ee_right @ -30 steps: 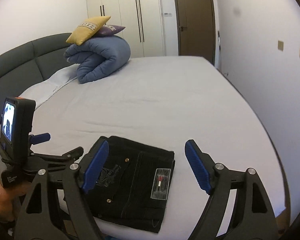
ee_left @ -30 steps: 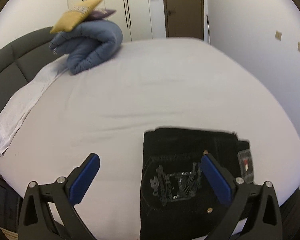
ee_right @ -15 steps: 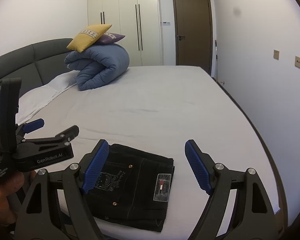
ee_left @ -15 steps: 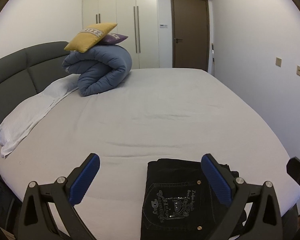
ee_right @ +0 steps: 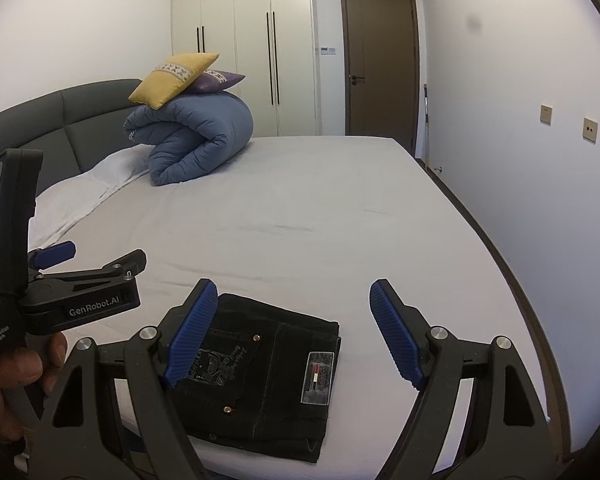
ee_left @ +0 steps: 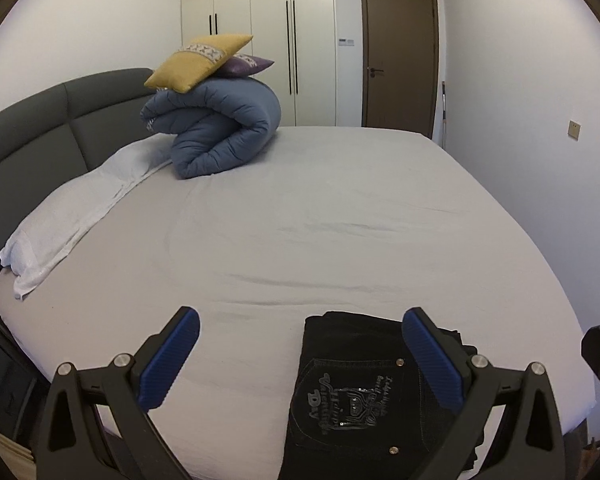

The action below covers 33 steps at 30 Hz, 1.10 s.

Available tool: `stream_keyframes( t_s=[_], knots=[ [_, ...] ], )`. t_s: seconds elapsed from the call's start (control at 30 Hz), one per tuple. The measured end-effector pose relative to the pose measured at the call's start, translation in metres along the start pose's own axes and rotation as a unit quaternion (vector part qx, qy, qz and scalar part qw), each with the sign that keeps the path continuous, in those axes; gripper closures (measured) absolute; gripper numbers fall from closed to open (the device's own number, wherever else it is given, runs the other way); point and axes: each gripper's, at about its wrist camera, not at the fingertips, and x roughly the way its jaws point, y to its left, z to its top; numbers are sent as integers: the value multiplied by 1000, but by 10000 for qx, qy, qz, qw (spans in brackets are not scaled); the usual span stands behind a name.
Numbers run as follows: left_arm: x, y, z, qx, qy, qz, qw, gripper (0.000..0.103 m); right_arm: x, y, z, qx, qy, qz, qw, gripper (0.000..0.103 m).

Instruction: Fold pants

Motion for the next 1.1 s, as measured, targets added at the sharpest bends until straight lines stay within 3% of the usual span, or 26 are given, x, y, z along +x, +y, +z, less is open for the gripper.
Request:
stream_keyframes(
  t_s=[0.47,0.53,0.6,0.63,0.7,0.77,0.83,0.93,1.03,1.1],
  knots=[
    [17,-1,-9,77,359,-47,9993,0,9,-14,0,169,267,-14,9995,25],
    [26,1,-14,80,438,-33,9990,0,22,-26,-8,368,326,186,9986,24],
    [46,6,-24,17,708,-183,9973,0,51,-43,-21,671,659,510,9943,20],
    [59,10,-31,-18,926,-294,9953,0,73,-55,-31,897,901,779,9888,20],
    [90,17,-48,36,1443,-439,9886,0,113,-73,-53,1217,1453,902,9777,20],
    [125,20,-69,268,2143,-576,9747,0,152,-89,-76,1662,2058,1173,9572,20],
    [160,31,-93,168,2784,-843,9566,0,184,-99,-98,2009,2525,1381,9364,21],
    [186,41,-111,-58,3113,-1092,9440,0,222,-102,-129,2189,3073,1414,9152,21],
    [192,39,-111,-6,3131,-1292,9409,0,230,-98,-130,2132,2895,1471,9215,21],
    [191,39,-106,31,3092,-1235,9430,0,235,-89,-128,2046,3010,1718,9154,32]
  ],
)
